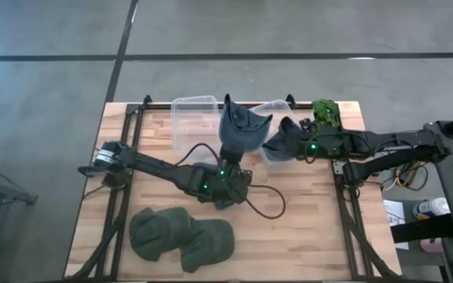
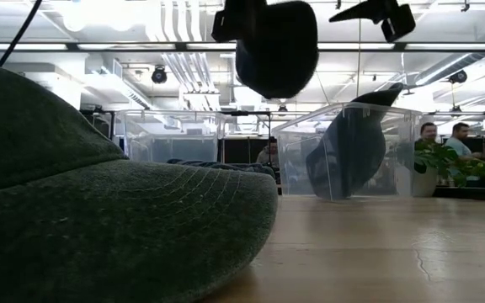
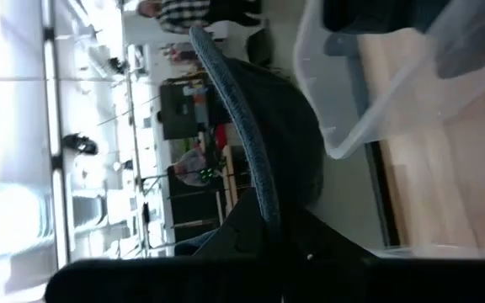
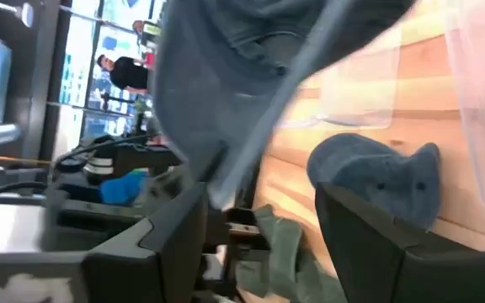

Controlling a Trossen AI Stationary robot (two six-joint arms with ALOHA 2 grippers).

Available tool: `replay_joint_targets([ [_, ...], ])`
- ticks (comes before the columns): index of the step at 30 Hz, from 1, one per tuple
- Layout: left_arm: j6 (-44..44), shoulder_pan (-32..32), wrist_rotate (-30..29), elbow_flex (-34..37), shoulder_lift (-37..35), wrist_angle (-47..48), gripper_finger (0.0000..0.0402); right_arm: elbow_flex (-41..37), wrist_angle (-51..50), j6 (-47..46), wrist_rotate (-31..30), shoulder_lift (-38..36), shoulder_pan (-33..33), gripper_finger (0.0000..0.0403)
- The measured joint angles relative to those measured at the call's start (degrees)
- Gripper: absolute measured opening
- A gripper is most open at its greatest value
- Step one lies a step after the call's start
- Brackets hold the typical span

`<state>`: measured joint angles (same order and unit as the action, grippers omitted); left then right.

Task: Pick & Place hat
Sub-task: Put the left blue cap into the right transparent bin

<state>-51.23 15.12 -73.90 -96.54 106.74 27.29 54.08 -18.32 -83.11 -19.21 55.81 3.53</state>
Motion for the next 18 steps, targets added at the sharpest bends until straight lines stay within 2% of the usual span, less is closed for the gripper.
replay_joint_targets([
  [5,-2.42,-1.41,2.33,0.78,0.63,-1.76,0.0007,0.48,0.50,-1.64,0.27,2.74,-1.22,0.0221],
  [11,-10.17,-2.22,3.89,2.68,1.14,-11.35,0.0007,2.47,0.51,-2.89,2.48,7.47,-3.46,0.0220],
  [18,-10.39,-2.17,4.07,3.16,1.14,-13.28,0.0007,2.78,-0.66,-3.94,5.99,8.11,-7.60,0.0209],
])
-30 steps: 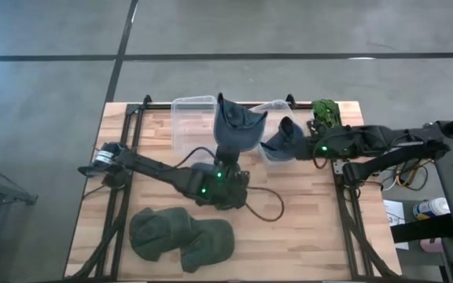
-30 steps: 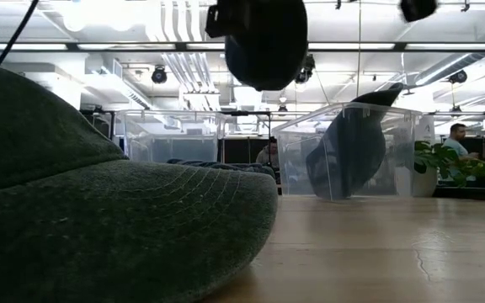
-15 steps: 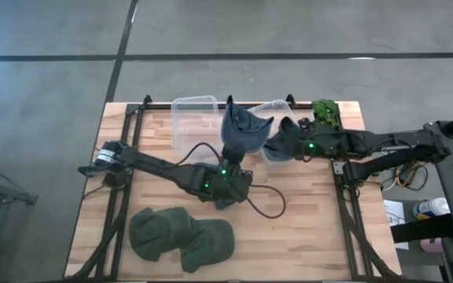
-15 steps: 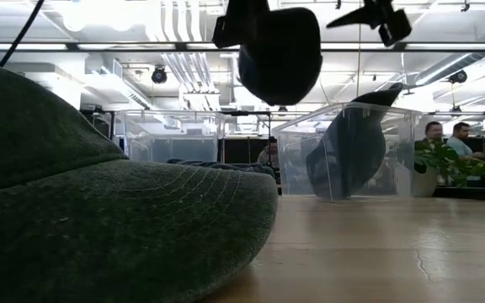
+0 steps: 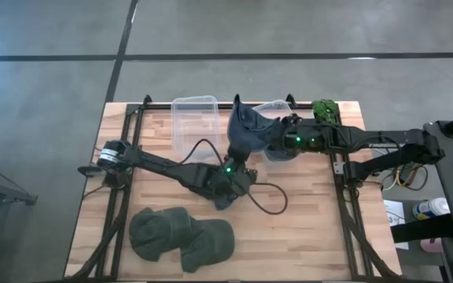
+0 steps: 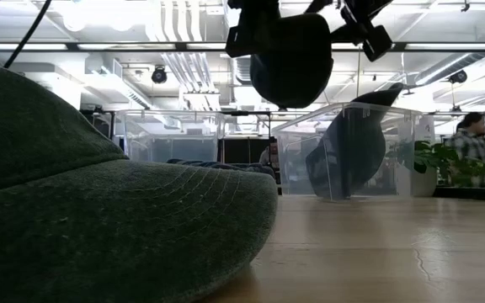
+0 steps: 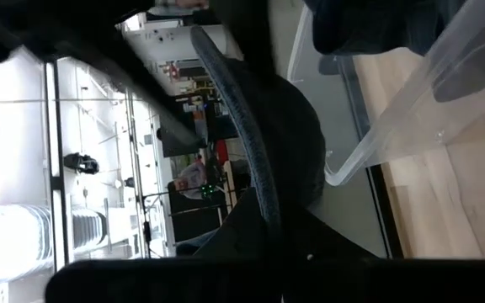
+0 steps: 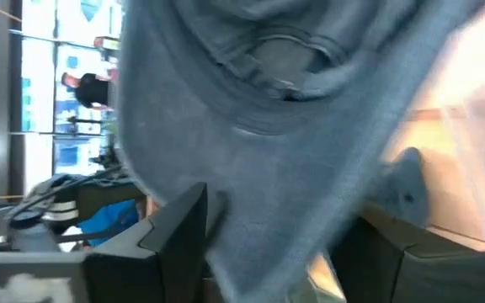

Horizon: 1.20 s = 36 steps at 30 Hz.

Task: Pick & Place hat
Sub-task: Put the left blue cap into the right transparent bin

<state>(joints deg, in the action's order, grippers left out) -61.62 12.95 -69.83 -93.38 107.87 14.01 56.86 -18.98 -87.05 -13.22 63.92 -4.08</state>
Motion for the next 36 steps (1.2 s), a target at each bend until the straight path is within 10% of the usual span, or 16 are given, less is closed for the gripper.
replay_joint_targets([
  [12,1.78,-0.92,0.65,0.00,0.09,-0.47,0.0031,-0.04,-0.11,0.08,1.52,0.32,-0.79,0.0020],
  [24,12.72,2.12,-4.27,-0.02,0.09,0.72,0.0097,-0.19,-12.51,7.40,3.67,-4.04,-7.25,0.0014],
  [36,27.03,9.21,-8.07,-0.07,-0.09,1.48,0.0103,1.77,-27.38,14.40,25.59,-9.06,-23.15,0.0013],
])
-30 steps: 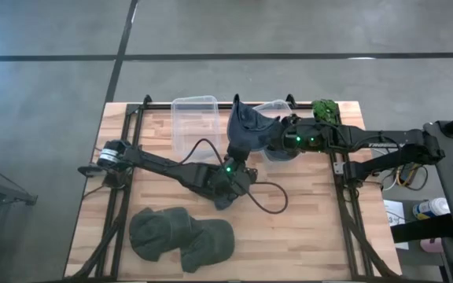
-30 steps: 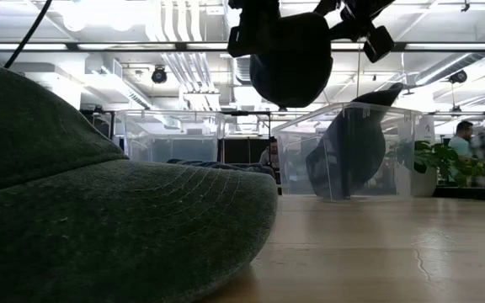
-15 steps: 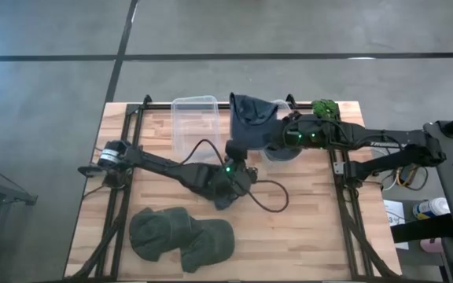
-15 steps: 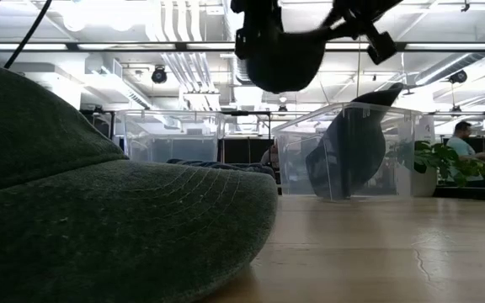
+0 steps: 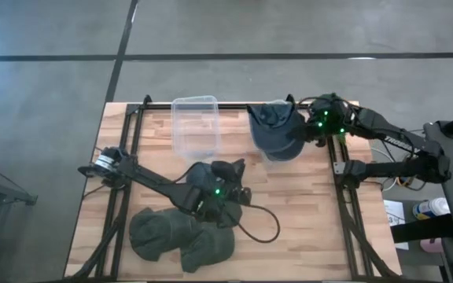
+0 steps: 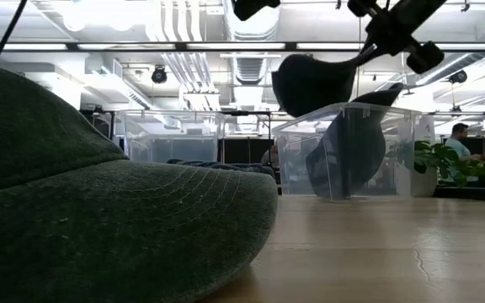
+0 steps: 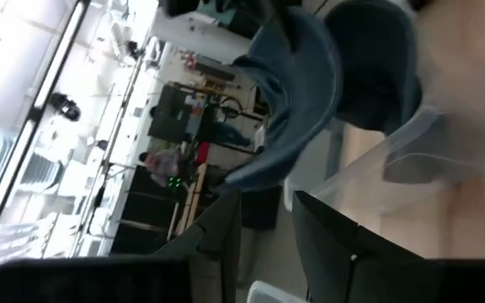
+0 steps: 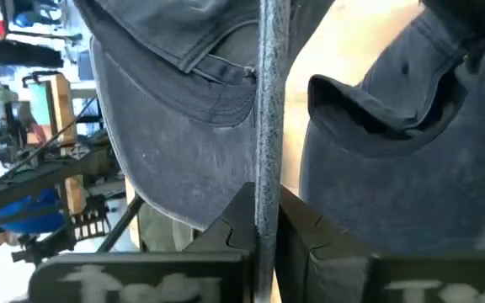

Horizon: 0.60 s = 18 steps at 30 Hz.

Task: Pick & Place hat
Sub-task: Put the left blue cap into the right transparent bin

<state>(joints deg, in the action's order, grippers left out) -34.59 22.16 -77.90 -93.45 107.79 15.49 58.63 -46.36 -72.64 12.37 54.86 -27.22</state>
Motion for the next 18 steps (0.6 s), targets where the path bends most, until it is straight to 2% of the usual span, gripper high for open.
replay_joint_targets([
  [4,0.81,0.75,-3.67,0.00,-0.02,-0.02,0.0103,5.64,-11.06,6.02,0.89,1.75,-3.74,0.0013],
  [8,0.87,0.78,-4.49,0.00,-0.12,-0.02,0.0103,10.53,-22.09,12.41,7.53,5.65,-7.73,0.0013],
  [12,1.74,0.61,-4.47,0.00,-0.35,-0.07,0.0103,13.38,-23.46,16.71,11.64,10.71,-8.89,0.0013],
  [15,1.77,0.59,-4.43,0.00,-0.35,-0.07,0.0103,15.48,-24.45,20.77,11.72,15.42,-9.80,0.0013],
  [18,1.93,0.85,-5.60,0.00,-0.35,-0.07,0.0103,18.38,-29.55,25.61,10.24,20.55,-11.02,0.0013],
])
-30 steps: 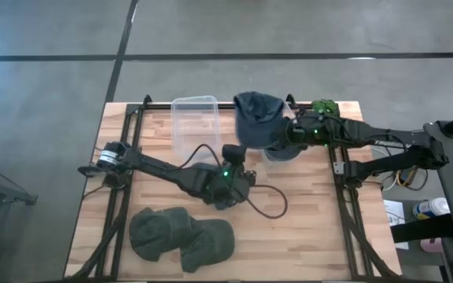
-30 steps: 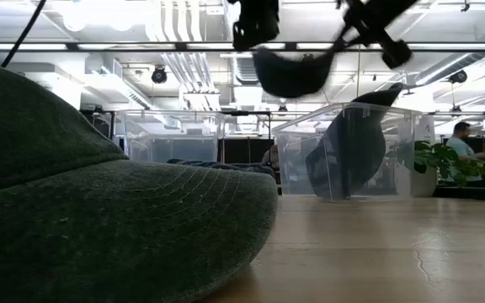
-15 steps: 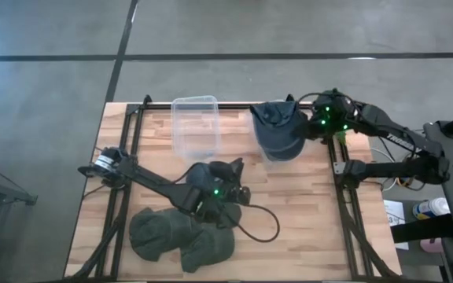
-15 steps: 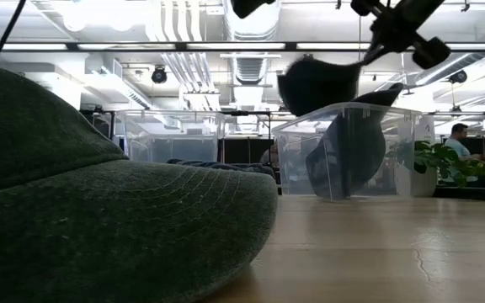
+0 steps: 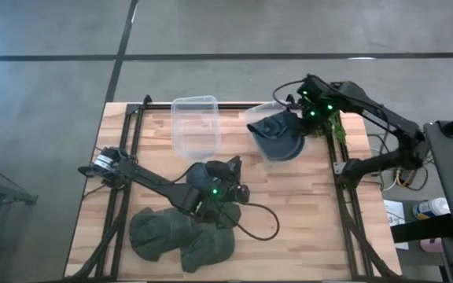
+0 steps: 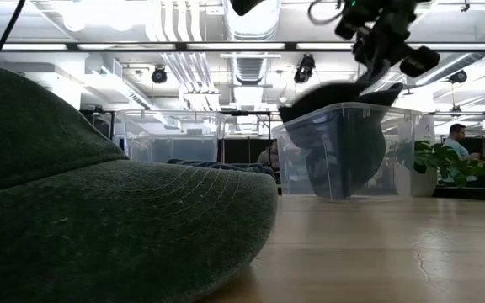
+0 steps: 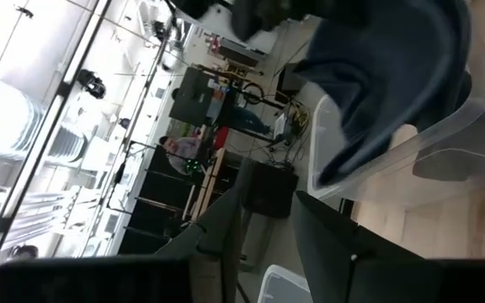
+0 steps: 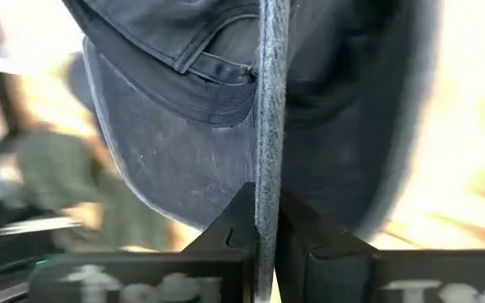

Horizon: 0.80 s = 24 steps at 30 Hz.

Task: Pick & Place hat
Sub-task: Put the left blue cap into the right transparent bin

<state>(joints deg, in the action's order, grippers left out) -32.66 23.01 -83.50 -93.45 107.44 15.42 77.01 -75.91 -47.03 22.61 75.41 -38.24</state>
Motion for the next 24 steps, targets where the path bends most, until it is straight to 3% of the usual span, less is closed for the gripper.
replay_joint_targets([
  [5,0.03,0.47,-3.36,0.00,-0.05,0.02,0.0103,7.14,-10.93,7.39,-8.89,5.89,-0.61,0.0013],
  [12,0.63,0.35,-3.39,0.00,-0.67,0.00,0.0103,8.70,-14.02,8.86,2.55,11.23,-0.60,0.0013],
  [24,0.61,0.17,-3.37,0.02,-0.81,0.02,0.0103,2.10,-14.13,10.19,8.52,14.08,-0.35,0.0015],
])
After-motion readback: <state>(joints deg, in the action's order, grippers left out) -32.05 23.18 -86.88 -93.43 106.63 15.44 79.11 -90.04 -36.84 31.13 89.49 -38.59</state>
